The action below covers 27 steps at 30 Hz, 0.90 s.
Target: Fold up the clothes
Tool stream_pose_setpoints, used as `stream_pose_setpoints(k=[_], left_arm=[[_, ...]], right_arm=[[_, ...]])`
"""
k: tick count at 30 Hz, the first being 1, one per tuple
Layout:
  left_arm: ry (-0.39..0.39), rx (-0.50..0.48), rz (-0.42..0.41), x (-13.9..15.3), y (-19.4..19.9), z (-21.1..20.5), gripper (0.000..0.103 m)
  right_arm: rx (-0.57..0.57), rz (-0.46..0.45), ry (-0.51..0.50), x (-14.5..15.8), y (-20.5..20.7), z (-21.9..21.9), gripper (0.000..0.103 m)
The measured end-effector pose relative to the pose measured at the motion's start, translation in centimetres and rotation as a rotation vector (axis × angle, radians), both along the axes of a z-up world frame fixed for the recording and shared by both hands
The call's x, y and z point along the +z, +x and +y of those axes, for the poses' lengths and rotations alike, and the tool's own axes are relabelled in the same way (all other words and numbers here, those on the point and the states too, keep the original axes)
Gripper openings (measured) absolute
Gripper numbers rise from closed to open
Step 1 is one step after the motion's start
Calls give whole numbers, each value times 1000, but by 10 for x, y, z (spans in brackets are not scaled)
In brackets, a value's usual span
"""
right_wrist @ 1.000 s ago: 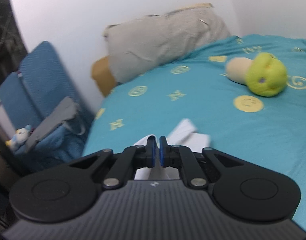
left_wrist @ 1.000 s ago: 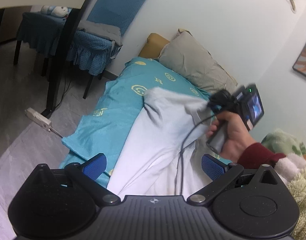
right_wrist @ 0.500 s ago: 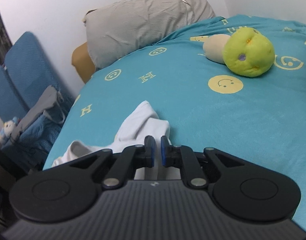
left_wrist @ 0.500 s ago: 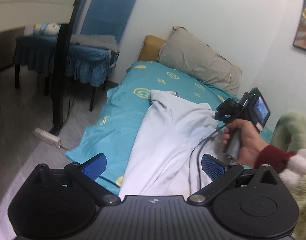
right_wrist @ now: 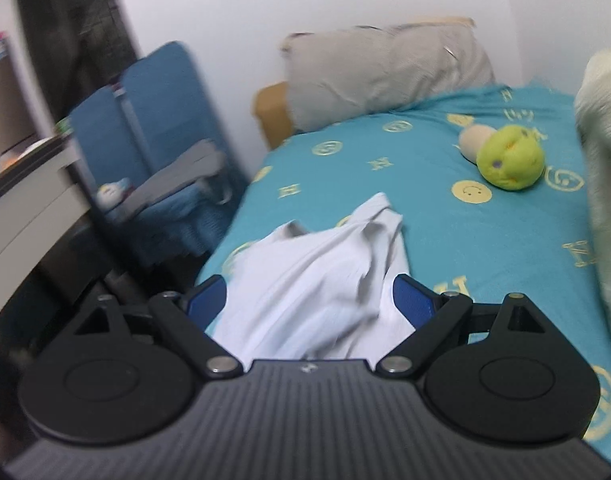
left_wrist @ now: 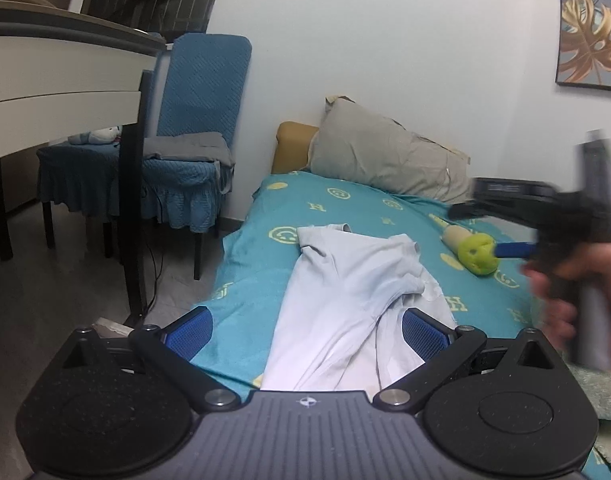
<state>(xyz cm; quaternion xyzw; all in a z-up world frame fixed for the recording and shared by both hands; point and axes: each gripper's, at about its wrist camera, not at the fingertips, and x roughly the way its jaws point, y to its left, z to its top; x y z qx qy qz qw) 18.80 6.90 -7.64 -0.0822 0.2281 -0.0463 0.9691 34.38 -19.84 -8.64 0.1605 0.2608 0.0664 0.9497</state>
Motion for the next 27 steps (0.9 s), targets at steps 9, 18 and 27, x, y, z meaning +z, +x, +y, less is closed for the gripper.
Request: stream_pose_setpoints(k=[9, 18, 27], left_arm=[[54, -76, 31, -2, -41, -36, 102], [21, 81, 326, -32, -33, -7, 96], [-266, 303, 597, -65, -29, 79, 91]], right_arm=[[57, -42, 14, 10, -179, -1, 91], [-31, -32, 51, -6, -213, -25, 91], [-35, 77, 71, -29, -201, -31, 91]])
